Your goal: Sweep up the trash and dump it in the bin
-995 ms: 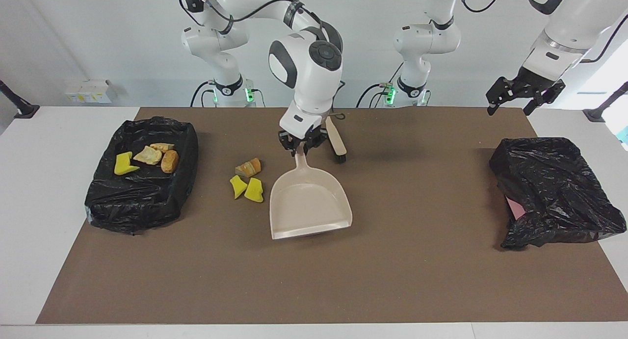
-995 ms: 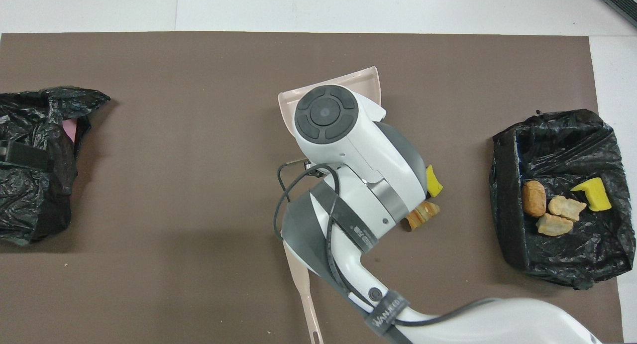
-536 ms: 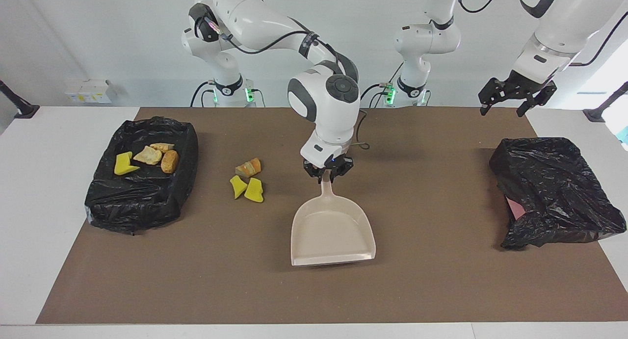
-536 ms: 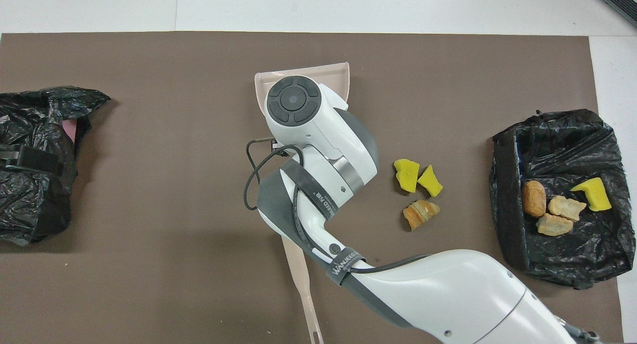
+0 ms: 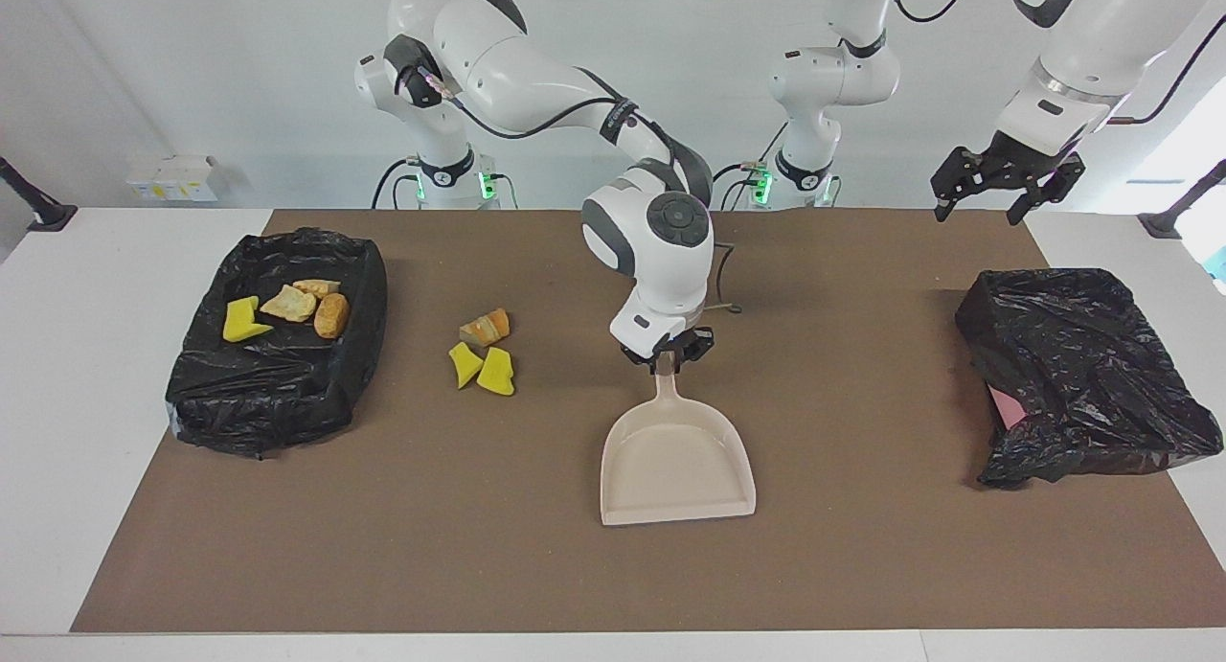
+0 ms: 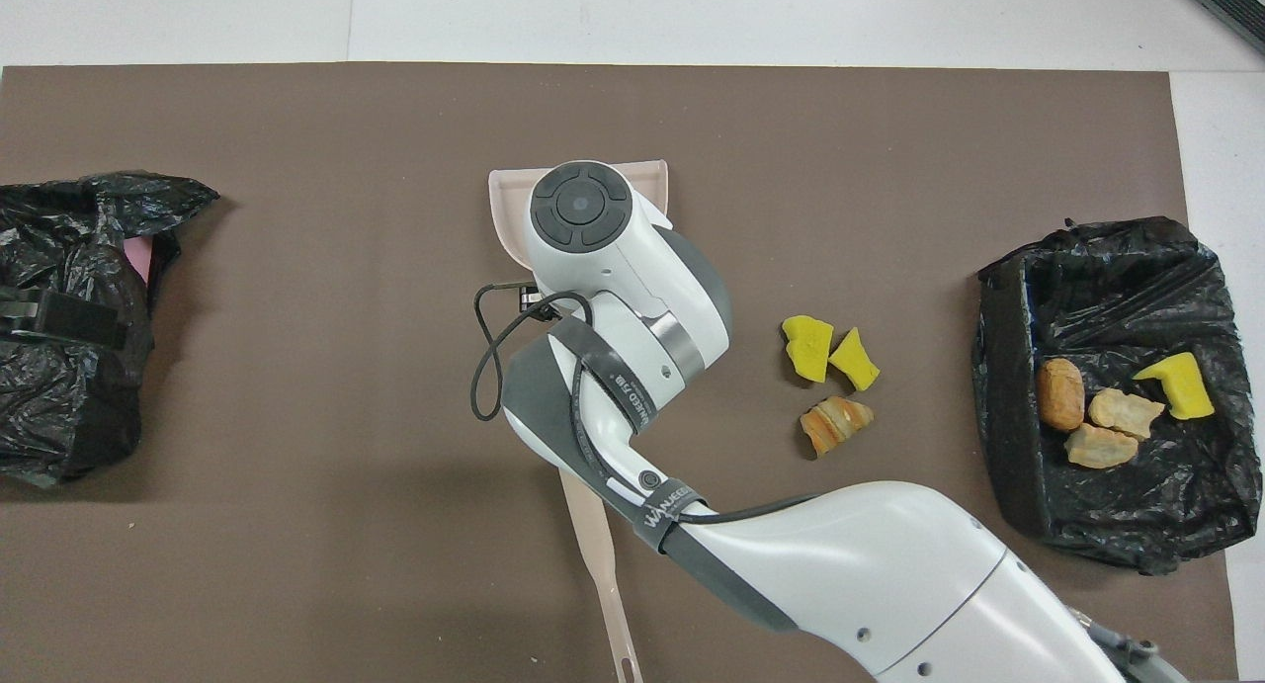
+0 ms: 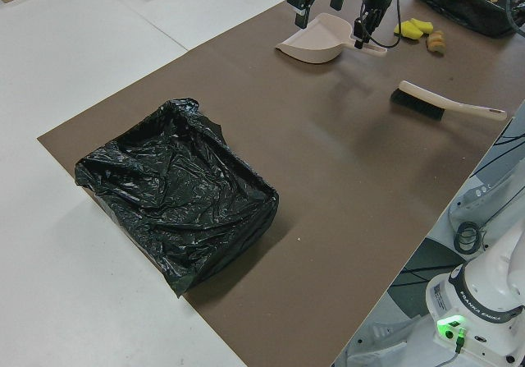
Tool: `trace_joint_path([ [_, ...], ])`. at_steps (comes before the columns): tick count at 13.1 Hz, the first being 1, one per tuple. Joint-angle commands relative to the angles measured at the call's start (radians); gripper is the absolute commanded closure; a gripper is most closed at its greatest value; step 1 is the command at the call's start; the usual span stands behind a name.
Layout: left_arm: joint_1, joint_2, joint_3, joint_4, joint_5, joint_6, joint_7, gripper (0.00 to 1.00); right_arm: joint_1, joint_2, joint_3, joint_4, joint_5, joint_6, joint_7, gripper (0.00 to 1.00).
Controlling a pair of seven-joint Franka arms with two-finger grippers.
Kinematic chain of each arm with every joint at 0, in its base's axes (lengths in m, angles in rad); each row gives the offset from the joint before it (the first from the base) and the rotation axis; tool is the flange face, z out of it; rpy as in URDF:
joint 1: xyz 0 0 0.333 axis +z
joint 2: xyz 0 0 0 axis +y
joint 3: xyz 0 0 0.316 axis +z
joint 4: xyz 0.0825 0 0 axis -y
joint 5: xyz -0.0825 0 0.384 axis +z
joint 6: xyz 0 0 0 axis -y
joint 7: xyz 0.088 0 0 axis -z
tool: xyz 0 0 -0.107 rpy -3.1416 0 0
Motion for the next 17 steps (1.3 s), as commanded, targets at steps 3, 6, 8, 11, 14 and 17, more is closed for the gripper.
trace_joint_path([
  [3, -0.063, 0.006, 0.008, -0.032, 0.008, 0.048, -0.009, 0.0, -0.003, -0.153, 0.003, -0.126, -0.001, -0.027, 0.009, 0.0],
  [6, -0.149, 0.012, 0.008, -0.104, 0.008, 0.127, -0.112, 0.0, -0.001, -0.36, 0.026, -0.365, 0.043, -0.025, -0.007, 0.0],
  [8, -0.201, 0.038, 0.008, -0.119, 0.008, 0.177, -0.147, 0.0, 0.025, -0.481, 0.035, -0.533, 0.089, -0.006, -0.021, 0.0],
  [11, -0.264, 0.098, 0.008, -0.11, 0.009, 0.221, -0.167, 0.0, 0.101, -0.671, 0.037, -0.865, 0.155, 0.173, -0.022, 0.0],
  [14, -0.344, 0.186, 0.009, -0.106, 0.016, 0.298, -0.202, 0.0, 0.163, -0.821, 0.037, -1.133, 0.245, 0.31, -0.099, 0.0],
  [17, -0.454, 0.3, 0.009, -0.078, 0.016, 0.423, -0.362, 0.0, 0.232, -0.813, 0.037, -1.216, 0.25, 0.41, -0.096, 0.0],
])
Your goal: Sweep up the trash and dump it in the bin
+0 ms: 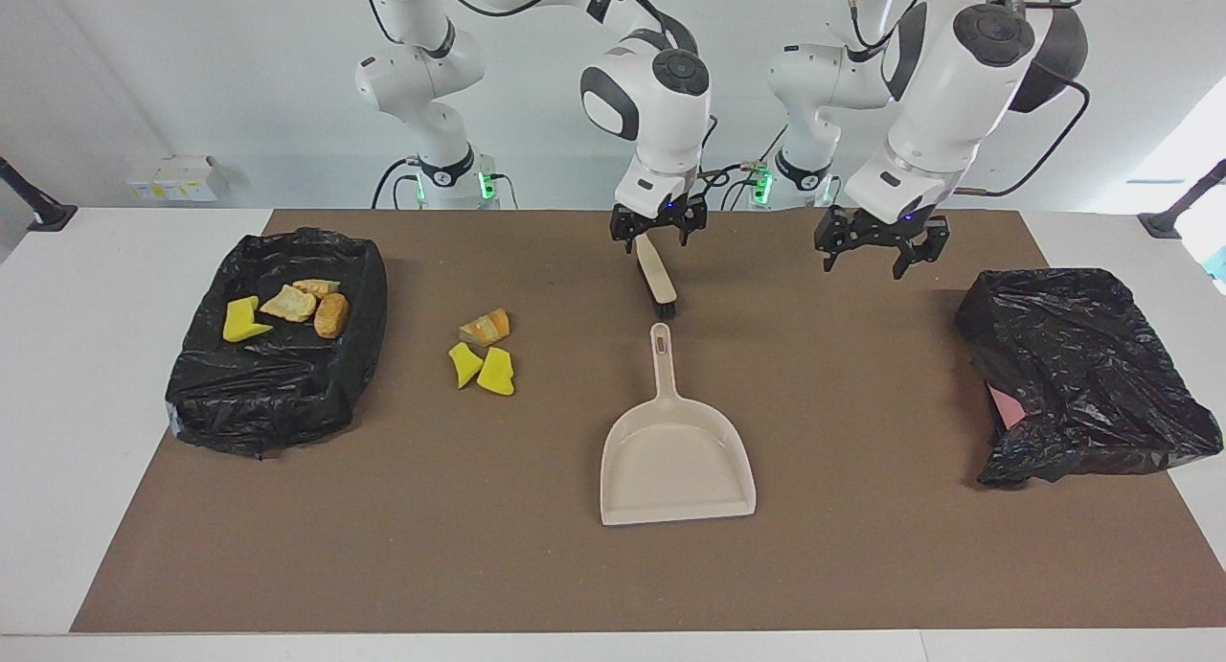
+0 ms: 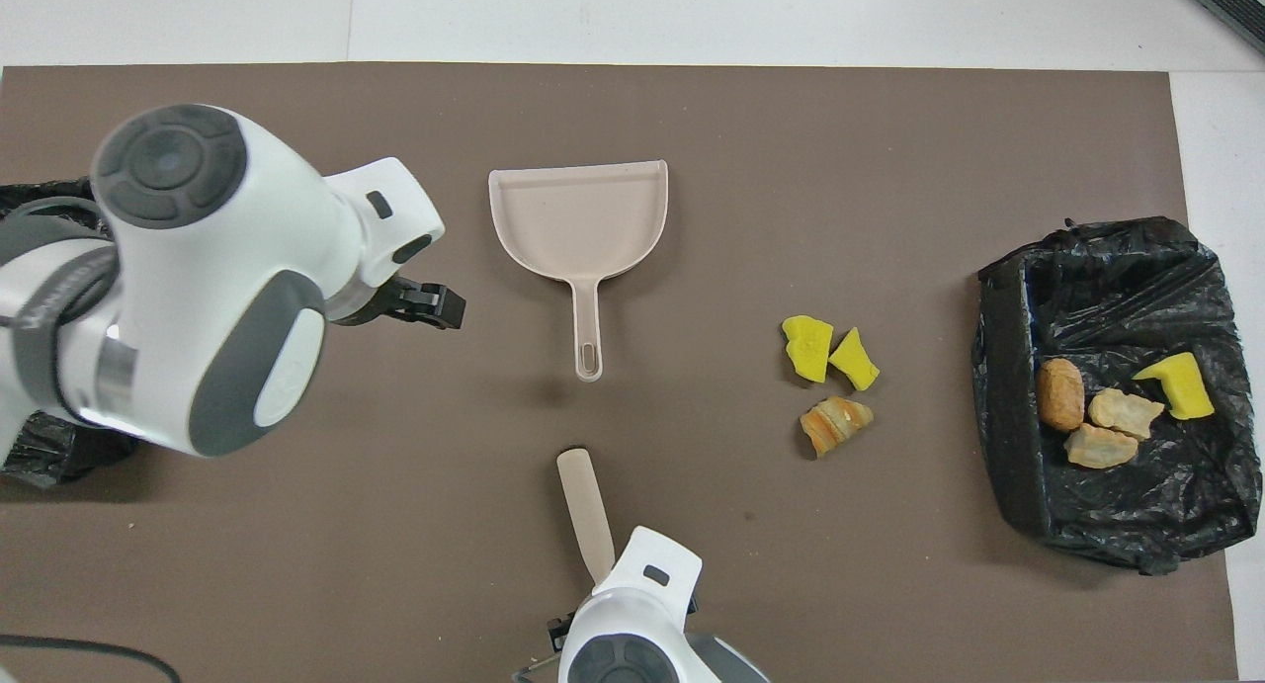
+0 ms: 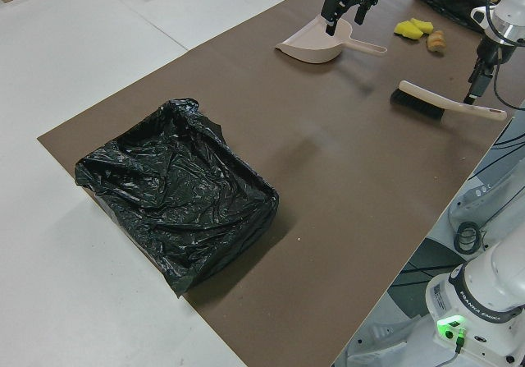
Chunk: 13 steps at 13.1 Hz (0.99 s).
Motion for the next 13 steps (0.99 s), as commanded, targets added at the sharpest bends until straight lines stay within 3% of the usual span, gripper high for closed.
trace_joint_path([
  [1, -0.085, 0.094, 0.016, 0.029, 0.01, 0.109, -0.105, 0.0, 0.021, -0.031, -0.003, -0.073, 0.029, 0.059, -0.039, 0.0],
  [5, -0.152, 0.182, 0.016, 0.023, 0.006, 0.237, -0.163, 0.0, 0.024, -0.015, -0.003, -0.073, 0.029, 0.088, -0.059, 0.03],
  [9, -0.244, 0.295, 0.018, 0.047, 0.019, 0.275, -0.242, 0.0, 0.024, 0.008, -0.003, -0.072, 0.027, 0.11, -0.085, 0.49],
  [11, -0.244, 0.3, 0.018, 0.064, 0.016, 0.261, -0.245, 0.0, 0.024, 0.012, -0.003, -0.064, 0.027, 0.104, -0.085, 0.87],
  [12, -0.244, 0.298, 0.018, 0.067, 0.014, 0.26, -0.245, 0.0, 0.022, 0.024, -0.003, -0.052, 0.026, 0.099, -0.094, 0.99],
  [13, -0.243, 0.298, 0.018, 0.067, 0.01, 0.26, -0.247, 0.0, 0.021, 0.031, -0.003, -0.032, 0.027, 0.091, -0.107, 1.0],
])
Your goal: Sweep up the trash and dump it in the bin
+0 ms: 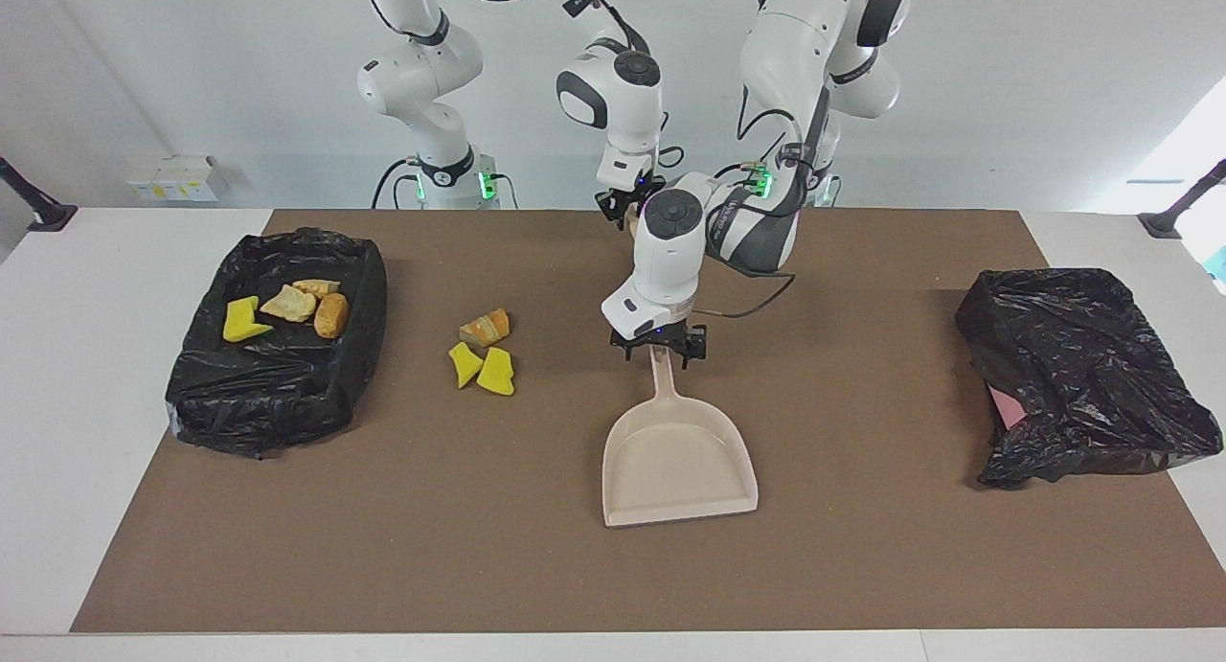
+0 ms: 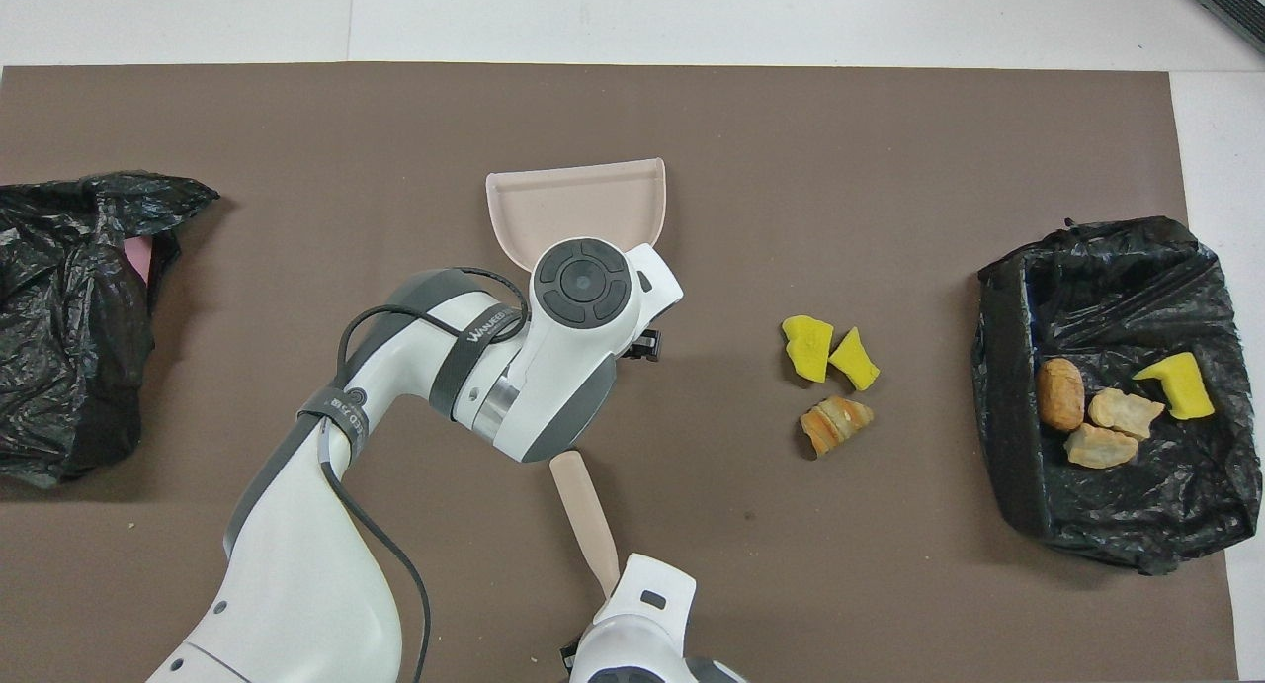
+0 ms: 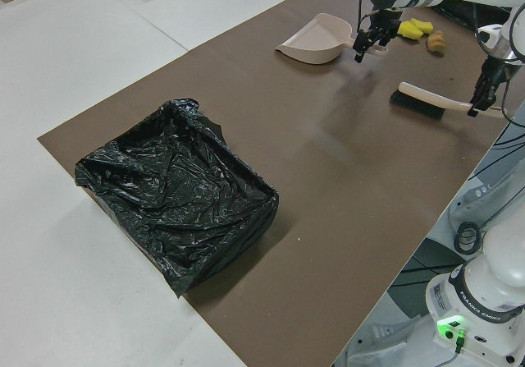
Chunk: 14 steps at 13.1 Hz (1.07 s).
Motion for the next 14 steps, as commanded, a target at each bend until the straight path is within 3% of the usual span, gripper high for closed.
trace_joint_path([
  [1, -0.006, 0.002, 0.016, 0.025, 0.008, -0.012, -0.017, 0.0, -0.012, 0.021, -0.004, 0.03, 0.027, 0.012, -0.048, 1.0],
  [2, -0.005, 0.001, 0.016, 0.031, 0.009, -0.015, -0.035, 0.0, -0.017, 0.014, -0.005, 0.032, 0.027, 0.009, -0.052, 1.0],
  [4, -0.005, 0.001, 0.019, 0.036, 0.009, -0.027, -0.069, 0.2, -0.024, -0.004, -0.013, 0.035, 0.025, -0.003, -0.058, 1.0],
  [5, -0.005, -0.001, 0.019, 0.036, 0.011, -0.027, -0.077, 0.5, -0.055, -0.033, -0.013, 0.035, 0.02, -0.033, -0.063, 1.0],
  [6, -0.002, -0.002, 0.019, 0.031, 0.029, -0.018, -0.072, 0.99, -0.087, -0.064, -0.011, 0.034, 0.017, -0.073, -0.075, 1.0],
  [10, 0.021, -0.017, 0.026, 0.037, 0.042, -0.021, -0.054, 1.0, -0.263, -0.162, -0.011, 0.02, 0.005, -0.202, -0.175, 1.0],
  [14, 0.046, -0.063, 0.054, 0.056, 0.065, -0.058, 0.051, 1.0, -0.449, -0.219, -0.013, 0.02, -0.05, -0.241, -0.267, 1.0],
])
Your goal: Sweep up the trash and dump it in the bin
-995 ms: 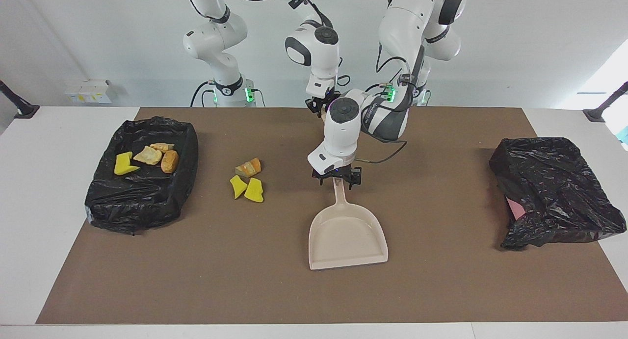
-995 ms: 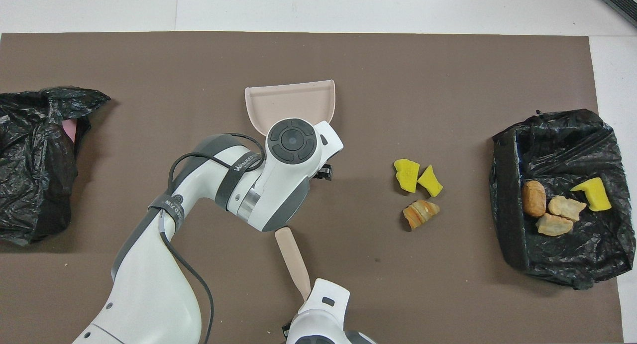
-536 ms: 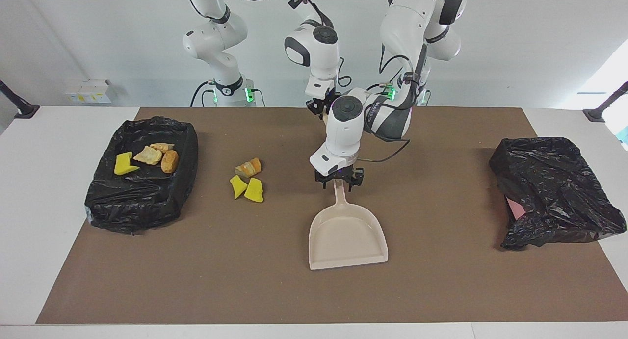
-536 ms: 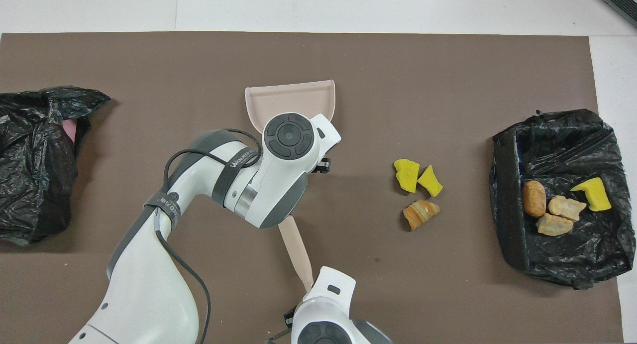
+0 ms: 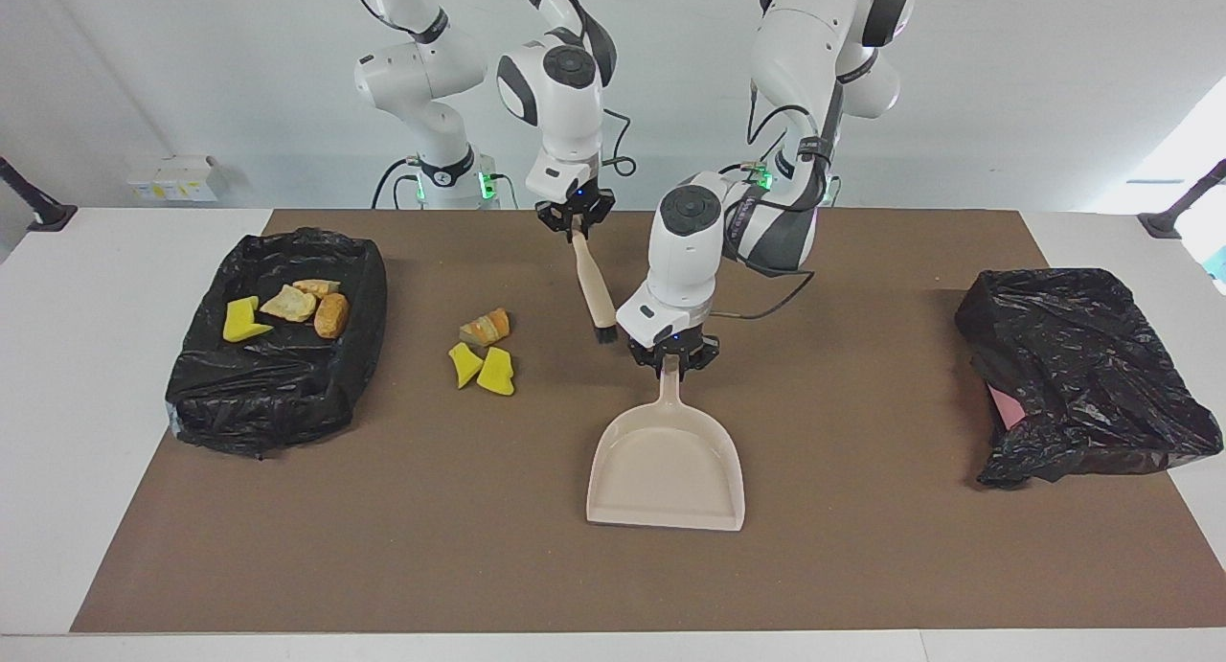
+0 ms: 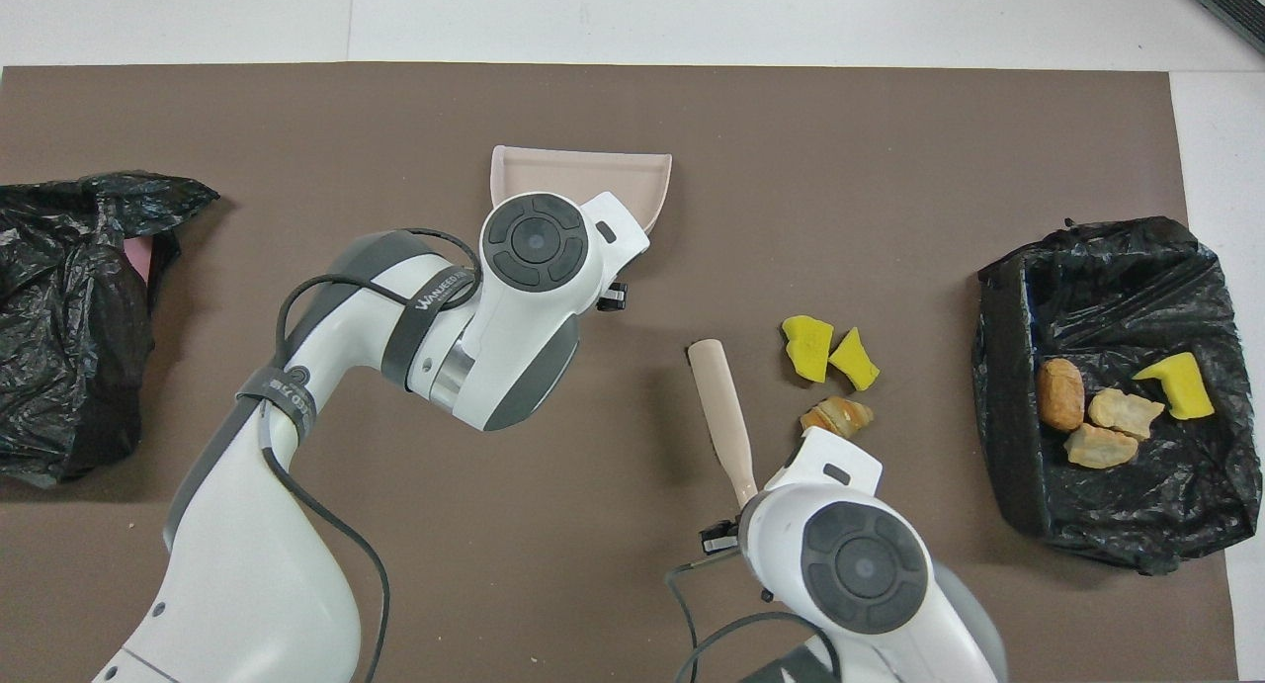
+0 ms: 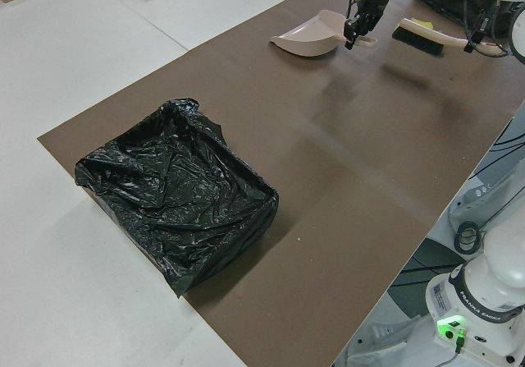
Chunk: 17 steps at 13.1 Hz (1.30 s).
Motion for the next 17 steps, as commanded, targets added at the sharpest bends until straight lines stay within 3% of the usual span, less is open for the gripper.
trace_joint_path([
  [1, 0.033, -0.056, 0.002, -0.004, 0.023, -0.079, 0.131, 1.0, -0.116, -0.038, 0.008, -0.016, -0.062, -0.014, -0.039, 1.0],
  [4, 0.041, -0.098, 0.0, -0.089, 0.019, -0.042, 0.182, 1.0, -0.269, -0.027, 0.008, -0.017, -0.257, -0.072, -0.061, 1.0],
  [6, 0.041, -0.133, -0.001, -0.206, 0.014, 0.089, 0.182, 1.0, -0.353, -0.024, 0.011, -0.028, -0.292, -0.086, -0.12, 1.0],
  [7, 0.036, -0.138, -0.001, -0.255, 0.014, 0.149, 0.184, 0.95, -0.366, -0.003, 0.011, -0.033, -0.298, -0.08, -0.121, 1.0],
  [9, 0.032, -0.126, -0.001, -0.294, 0.014, 0.223, 0.182, 0.67, -0.365, 0.061, 0.013, -0.033, -0.3, -0.053, -0.102, 1.0],
  [10, 0.032, -0.126, -0.001, -0.294, 0.014, 0.225, 0.182, 0.63, -0.351, 0.085, 0.014, -0.033, -0.3, -0.033, -0.085, 1.0],
  [15, 0.03, -0.121, 0.0, -0.275, 0.014, 0.209, 0.181, 0.67, -0.271, 0.134, 0.019, -0.03, -0.236, -0.011, -0.045, 1.0],
  [17, 0.032, -0.121, 0.0, -0.271, 0.016, 0.209, 0.184, 0.44, -0.219, 0.152, 0.019, -0.019, -0.135, 0.019, -0.033, 1.0],
])
